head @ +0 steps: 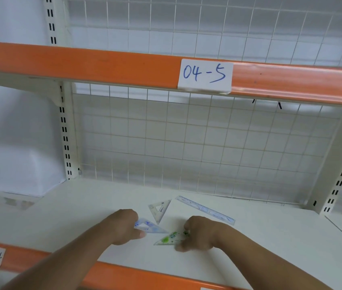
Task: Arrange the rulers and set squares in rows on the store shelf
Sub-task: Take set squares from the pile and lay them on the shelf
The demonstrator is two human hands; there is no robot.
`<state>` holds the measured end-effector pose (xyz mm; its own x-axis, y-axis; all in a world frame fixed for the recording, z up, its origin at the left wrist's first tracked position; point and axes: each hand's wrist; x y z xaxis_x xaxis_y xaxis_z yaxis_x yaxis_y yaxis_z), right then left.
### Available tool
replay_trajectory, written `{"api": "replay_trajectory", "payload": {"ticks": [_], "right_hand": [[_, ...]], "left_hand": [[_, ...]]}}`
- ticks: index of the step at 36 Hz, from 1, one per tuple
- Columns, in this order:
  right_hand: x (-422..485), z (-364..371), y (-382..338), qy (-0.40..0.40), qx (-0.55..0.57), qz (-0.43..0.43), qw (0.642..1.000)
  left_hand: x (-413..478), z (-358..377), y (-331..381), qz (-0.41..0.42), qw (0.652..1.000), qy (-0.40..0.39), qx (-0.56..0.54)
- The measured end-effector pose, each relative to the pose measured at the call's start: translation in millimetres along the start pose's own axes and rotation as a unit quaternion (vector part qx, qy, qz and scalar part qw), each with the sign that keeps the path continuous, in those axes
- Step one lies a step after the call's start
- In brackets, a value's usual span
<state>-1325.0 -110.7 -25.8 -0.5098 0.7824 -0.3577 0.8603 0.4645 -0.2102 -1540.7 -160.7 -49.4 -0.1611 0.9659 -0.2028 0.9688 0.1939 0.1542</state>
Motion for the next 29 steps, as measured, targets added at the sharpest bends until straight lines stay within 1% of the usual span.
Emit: {"api": "replay_trajectory", "payload": {"ticks": [5,9,17,22,29], "right_hand": [[1.7,2.1,-0.9,0.009,-0.018,-0.003,1.0],[2.7,2.6,-1.9,0.016,-0.013,-0.003,1.0],[5.0,4.3,-5.7,0.028,-0.025,0.011,0.999],[4.7,6.0,-2.7,0.052,-0.02,0.023,0.998],[2.7,7.6,3.8,0.072,-0.011,0.045,0.996]], "left_hand": [[3.4,1.5,0.7,-0.016,1.0,0.003,0.018],[3.7,0.1,1.7,-0.019,1.0,0.0,0.015],[4.6,-0.7,1.7,-0.022,0.999,-0.002,0.03],[1.8,-1.0,-0.5,-0.017,0.999,-0.002,0.034],[-4.1,-0.2,-1.5,0.003,0.999,0.029,0.037]]}}
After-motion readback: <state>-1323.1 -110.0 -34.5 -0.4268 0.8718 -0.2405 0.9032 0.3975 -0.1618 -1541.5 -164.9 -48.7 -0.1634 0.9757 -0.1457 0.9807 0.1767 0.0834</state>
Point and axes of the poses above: each hand's wrist, its own x-axis towards the middle knuckle, its own z-axis out of the palm, y = z × x
